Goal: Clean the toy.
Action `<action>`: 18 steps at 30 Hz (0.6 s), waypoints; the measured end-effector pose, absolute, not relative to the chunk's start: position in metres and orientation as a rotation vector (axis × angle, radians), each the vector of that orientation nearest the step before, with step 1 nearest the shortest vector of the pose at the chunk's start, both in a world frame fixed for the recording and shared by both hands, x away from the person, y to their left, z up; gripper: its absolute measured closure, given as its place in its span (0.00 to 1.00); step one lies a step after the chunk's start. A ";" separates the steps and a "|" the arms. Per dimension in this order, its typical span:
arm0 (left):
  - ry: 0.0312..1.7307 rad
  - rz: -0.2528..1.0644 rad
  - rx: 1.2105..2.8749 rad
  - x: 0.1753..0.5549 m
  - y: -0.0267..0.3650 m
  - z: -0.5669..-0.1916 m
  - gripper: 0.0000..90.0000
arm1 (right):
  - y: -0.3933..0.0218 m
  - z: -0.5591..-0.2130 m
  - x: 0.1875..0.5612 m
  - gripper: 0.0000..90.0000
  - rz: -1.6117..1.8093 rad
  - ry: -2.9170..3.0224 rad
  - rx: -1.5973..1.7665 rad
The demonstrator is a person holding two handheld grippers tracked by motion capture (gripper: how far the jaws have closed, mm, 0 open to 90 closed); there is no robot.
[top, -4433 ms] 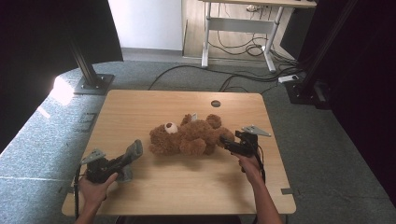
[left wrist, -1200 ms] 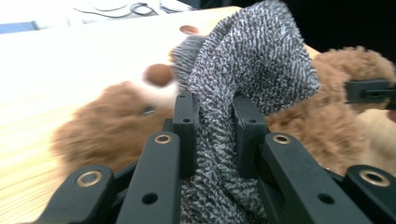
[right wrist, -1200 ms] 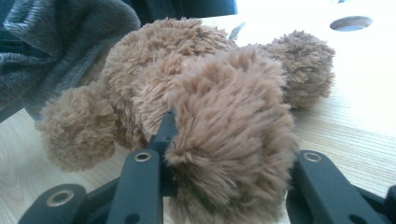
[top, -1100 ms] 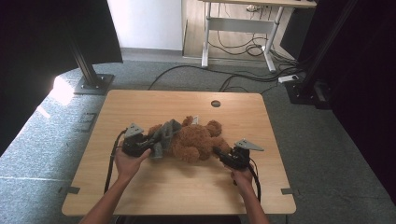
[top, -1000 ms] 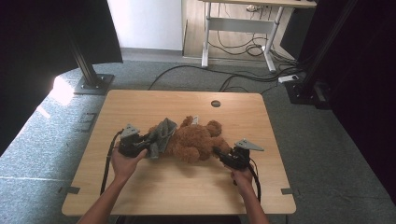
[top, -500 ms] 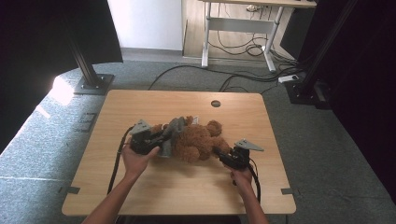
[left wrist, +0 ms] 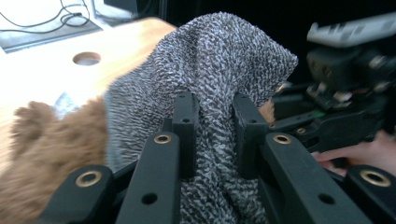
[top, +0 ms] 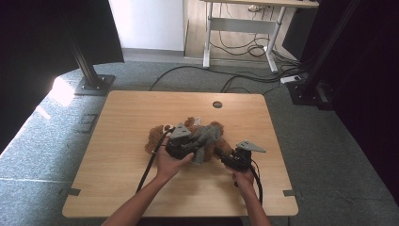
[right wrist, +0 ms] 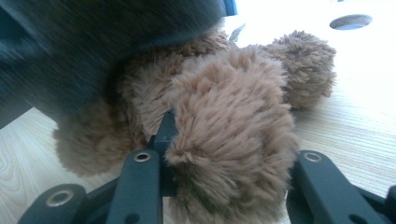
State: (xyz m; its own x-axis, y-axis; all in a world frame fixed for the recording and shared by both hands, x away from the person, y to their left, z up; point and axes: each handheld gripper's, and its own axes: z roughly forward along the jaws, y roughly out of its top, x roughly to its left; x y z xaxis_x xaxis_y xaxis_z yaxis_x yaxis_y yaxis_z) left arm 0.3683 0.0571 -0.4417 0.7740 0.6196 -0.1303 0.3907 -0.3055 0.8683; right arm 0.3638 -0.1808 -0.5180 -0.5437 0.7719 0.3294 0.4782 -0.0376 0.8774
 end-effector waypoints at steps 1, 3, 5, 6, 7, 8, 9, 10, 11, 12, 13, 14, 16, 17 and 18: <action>0.769 0.273 1.954 0.370 0.052 -0.446 0.82 | -0.181 -0.518 0.364 0.67 1.611 1.976 1.333; 0.774 0.286 1.982 0.371 0.047 -0.454 0.82 | -0.181 -0.518 0.363 0.67 1.610 1.977 1.334; 0.773 0.299 1.999 0.372 0.045 -0.460 0.82 | -0.181 -0.518 0.362 0.67 1.608 1.981 1.330; 0.766 0.315 2.010 0.371 0.046 -0.463 0.82 | -0.181 -0.517 0.362 0.67 1.607 1.983 1.327; 0.768 0.320 2.012 0.371 0.048 -0.466 0.82 | -0.181 -0.517 0.362 0.67 1.607 1.989 1.319; 0.768 0.320 2.012 0.371 0.048 -0.466 0.82 | -0.181 -0.517 0.362 0.67 1.607 1.989 1.319; 0.776 0.313 2.004 0.372 0.052 -0.467 0.82 | -0.182 -0.517 0.362 0.67 1.603 1.992 1.316; 0.778 0.314 2.000 0.372 0.054 -0.467 0.82 | -0.182 -0.517 0.362 0.67 1.605 1.992 1.316; 0.784 0.316 1.996 0.371 0.057 -0.466 0.82 | -0.182 -0.517 0.363 0.67 1.606 1.991 1.316; 0.789 0.320 1.994 0.371 0.061 -0.466 0.82 | -0.182 -0.517 0.362 0.67 1.608 1.991 1.317; 0.795 0.323 1.993 0.372 0.065 -0.466 0.82 | -0.182 -0.517 0.362 0.67 1.611 1.990 1.317; 0.803 0.323 1.989 0.372 0.070 -0.466 0.82 | -0.182 -0.517 0.362 0.67 1.612 1.990 1.317; 0.814 0.326 1.985 0.372 0.080 -0.466 0.82 | -0.183 -0.518 0.362 0.67 1.613 1.992 1.314; 0.820 0.335 1.983 0.371 0.086 -0.466 0.83 | -0.183 -0.518 0.362 0.67 1.615 1.992 1.315; 0.826 0.347 1.982 0.371 0.092 -0.467 0.82 | -0.183 -0.518 0.362 0.67 1.616 1.991 1.316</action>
